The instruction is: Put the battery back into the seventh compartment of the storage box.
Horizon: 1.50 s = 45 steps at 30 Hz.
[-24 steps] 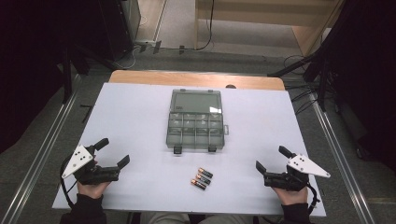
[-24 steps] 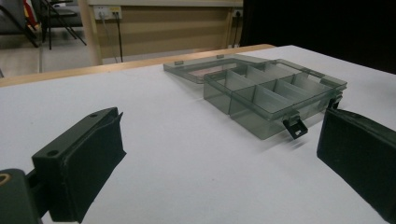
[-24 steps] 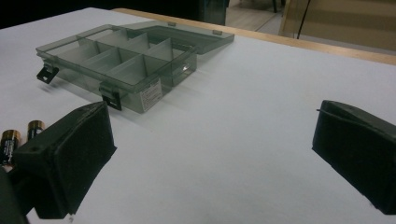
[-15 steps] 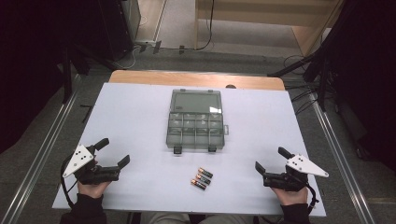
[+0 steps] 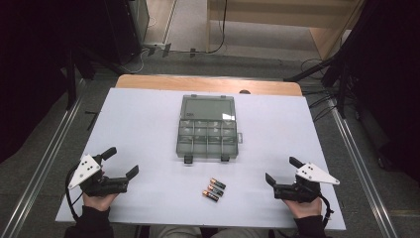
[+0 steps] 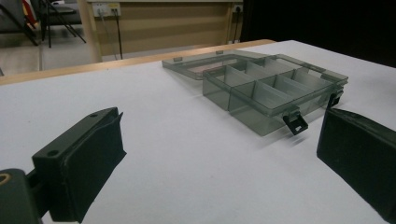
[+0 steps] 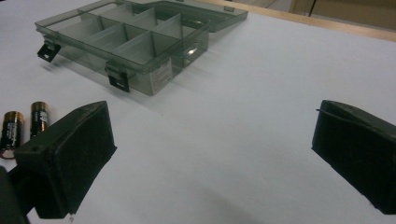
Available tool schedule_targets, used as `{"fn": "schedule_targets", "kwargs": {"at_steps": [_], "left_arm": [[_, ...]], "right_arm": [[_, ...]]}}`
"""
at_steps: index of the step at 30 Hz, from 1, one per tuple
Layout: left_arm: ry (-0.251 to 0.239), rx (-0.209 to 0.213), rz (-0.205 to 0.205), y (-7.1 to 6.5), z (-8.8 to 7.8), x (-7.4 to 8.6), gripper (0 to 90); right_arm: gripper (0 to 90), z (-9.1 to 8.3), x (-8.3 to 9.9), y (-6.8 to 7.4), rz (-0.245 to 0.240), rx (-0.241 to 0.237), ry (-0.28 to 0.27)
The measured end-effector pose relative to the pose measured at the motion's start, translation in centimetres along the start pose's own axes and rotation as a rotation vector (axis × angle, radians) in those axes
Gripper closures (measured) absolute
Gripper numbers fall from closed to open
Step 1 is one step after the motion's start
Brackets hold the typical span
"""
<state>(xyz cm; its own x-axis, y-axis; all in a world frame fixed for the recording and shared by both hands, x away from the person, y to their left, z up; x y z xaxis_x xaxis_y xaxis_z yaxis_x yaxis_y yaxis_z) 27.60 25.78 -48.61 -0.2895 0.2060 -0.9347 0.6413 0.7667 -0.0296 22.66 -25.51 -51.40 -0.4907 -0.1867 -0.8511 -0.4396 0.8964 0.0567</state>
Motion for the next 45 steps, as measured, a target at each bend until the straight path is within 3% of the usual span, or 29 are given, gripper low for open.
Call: {"fn": "schedule_targets", "kwargs": {"at_steps": [6, 14, 21, 35, 45], "left_arm": [[-0.004, -0.009, 0.003, 0.0, -0.1, 0.0, 0.7], [-0.006, -0.014, 0.004, 0.0, -0.1, 0.0, 0.7], [-0.007, -0.016, 0.006, 0.0, -0.2, 0.0, 0.7], [-0.005, -0.012, 0.003, 0.0, -0.1, 0.0, 0.8], [0.003, -0.006, 0.01, 0.0, 0.0, 0.0, 0.8]], "right_arm": [[0.0, 0.7, -0.6, 1.0, -0.028, -0.021, 0.018], [0.0, 2.3, -1.6, 3.8, -0.111, -0.08, 0.103], [0.2, 3.5, -2.1, 5.4, -0.15, -0.122, 0.174], [0.1, 5.5, -3.4, 7.8, -0.236, -0.16, 0.254], [0.1, 7.3, -4.4, 9.5, -0.303, -0.19, 0.361]]}}
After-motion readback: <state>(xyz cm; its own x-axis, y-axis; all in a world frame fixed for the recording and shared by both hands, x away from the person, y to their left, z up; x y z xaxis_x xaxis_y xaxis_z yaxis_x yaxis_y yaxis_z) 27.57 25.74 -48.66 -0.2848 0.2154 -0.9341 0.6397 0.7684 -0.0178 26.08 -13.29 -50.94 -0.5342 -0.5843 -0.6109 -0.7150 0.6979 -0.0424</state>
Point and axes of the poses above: each handheld gripper's, and its own axes: z roughly forward along the jaws, x roughly out of its underside, y roughly to its left, the point moved 4 cm from there along z, roughly forward along the jaws, and after that the axes turned 5 degrees about y, right-handed, at the moved point
